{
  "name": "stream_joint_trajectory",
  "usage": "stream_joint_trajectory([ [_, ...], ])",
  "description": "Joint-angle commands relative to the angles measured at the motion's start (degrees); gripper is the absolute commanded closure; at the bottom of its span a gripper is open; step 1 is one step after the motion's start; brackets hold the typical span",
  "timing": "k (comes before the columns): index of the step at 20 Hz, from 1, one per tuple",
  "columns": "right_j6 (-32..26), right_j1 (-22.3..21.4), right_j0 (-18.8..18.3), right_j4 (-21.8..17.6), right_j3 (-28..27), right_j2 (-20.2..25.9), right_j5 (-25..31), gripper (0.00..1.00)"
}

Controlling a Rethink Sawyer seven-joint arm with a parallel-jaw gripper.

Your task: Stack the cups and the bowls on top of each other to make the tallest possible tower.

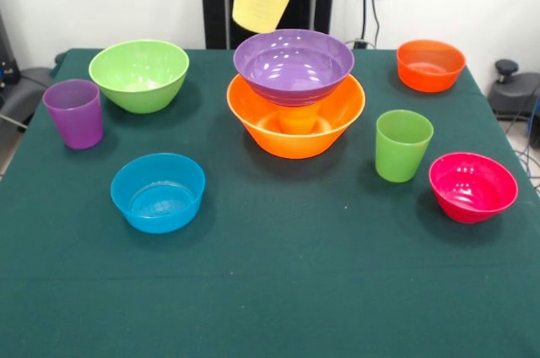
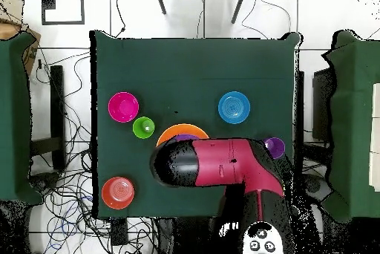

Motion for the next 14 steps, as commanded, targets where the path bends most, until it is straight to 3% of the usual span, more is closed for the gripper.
stream_joint_trajectory([
  [1,7.7,4.3,-1.7,5.4,3.3,3.4,-2.8,1.0],
  [7,7.3,4.7,-1.6,7.4,4.3,3.5,-4.2,1.0],
  [14,3.1,4.2,-5.1,13.4,7.8,6.7,-6.1,1.0],
])
